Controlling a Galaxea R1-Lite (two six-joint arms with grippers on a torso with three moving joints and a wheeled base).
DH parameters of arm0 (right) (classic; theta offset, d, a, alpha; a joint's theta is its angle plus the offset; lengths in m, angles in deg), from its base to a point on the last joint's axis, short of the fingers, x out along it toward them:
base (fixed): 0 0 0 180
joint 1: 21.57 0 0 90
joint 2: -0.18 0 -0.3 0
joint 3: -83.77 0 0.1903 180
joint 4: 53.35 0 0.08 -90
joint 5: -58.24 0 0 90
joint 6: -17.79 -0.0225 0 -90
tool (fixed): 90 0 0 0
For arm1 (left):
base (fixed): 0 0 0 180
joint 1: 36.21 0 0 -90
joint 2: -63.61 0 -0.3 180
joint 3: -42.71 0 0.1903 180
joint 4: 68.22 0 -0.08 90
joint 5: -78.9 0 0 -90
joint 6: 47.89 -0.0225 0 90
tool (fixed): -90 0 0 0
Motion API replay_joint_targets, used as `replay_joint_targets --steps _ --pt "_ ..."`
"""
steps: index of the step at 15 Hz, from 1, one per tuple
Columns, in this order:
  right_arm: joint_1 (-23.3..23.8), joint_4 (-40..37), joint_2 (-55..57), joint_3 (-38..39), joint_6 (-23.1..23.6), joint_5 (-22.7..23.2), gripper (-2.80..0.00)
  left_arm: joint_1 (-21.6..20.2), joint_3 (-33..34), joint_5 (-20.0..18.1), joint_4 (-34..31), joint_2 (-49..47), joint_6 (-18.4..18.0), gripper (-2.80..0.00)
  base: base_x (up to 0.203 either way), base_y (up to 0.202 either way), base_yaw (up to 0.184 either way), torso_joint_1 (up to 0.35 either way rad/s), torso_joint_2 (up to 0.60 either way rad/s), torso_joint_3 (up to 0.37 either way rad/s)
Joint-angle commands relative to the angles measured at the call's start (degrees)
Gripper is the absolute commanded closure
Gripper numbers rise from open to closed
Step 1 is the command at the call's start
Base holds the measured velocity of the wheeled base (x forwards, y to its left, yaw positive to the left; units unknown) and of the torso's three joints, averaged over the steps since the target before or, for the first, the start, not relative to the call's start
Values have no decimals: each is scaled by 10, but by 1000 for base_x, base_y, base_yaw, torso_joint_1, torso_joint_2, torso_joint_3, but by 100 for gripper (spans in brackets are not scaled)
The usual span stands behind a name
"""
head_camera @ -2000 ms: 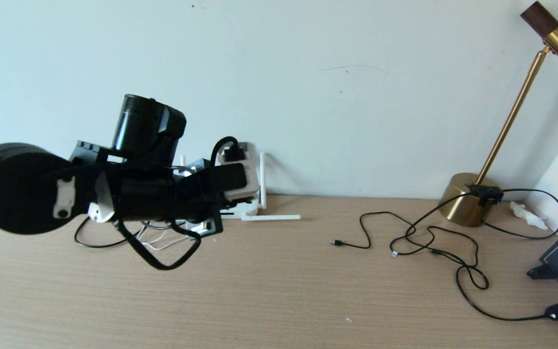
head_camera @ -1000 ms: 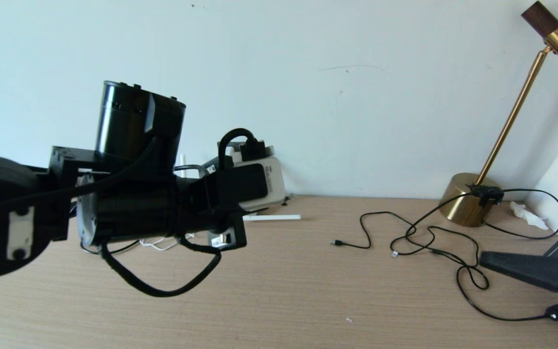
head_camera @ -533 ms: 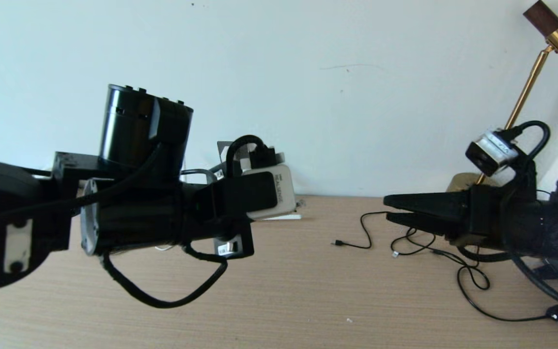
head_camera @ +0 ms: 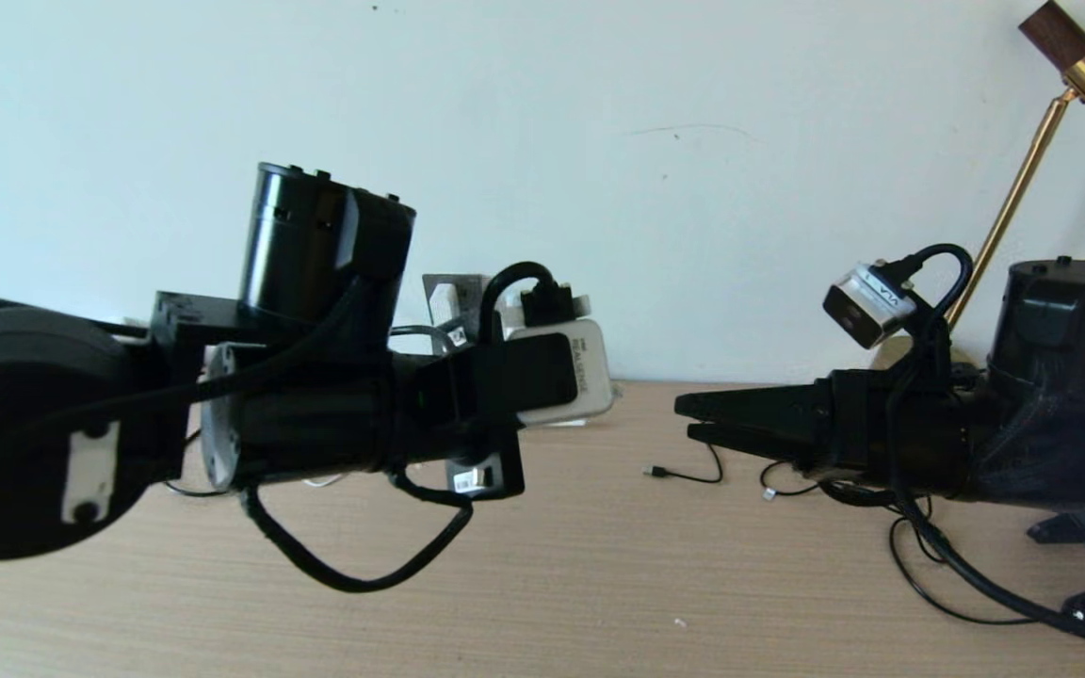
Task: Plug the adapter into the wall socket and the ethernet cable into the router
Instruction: Hand it to the other hand
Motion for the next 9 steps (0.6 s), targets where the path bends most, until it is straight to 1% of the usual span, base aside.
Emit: replay_joint_targets --steps 1,2,3,4,5,6,9 --pt "-2 2 0 2 -1 -5 -280 15 -14 1 1 -27 -3 0 0 0 0 0 0 0" --pt "-2 2 0 3 2 -21 -280 21 -20 2 2 -37 -3 0 0 0 0 0 0 0" --pt "-2 2 0 3 5 -27 -280 28 -28 3 6 -51 -2 0 0 0 0 0 0 0" --pt "-2 1 1 4 5 -27 -280 34 -42 10 10 -65 1 0 0 0 0 0 0 0" --pt "-1 2 5 4 5 -27 -280 45 -52 29 11 -80 4 0 0 0 0 0 0 0" --pt "0 2 11 2 5 -27 -280 49 -58 39 11 -89 5 0 0 0 0 0 0 0" --pt "5 14 32 -3 7 -25 -280 49 -68 42 10 -102 5 0 0 0 0 0 0 0"
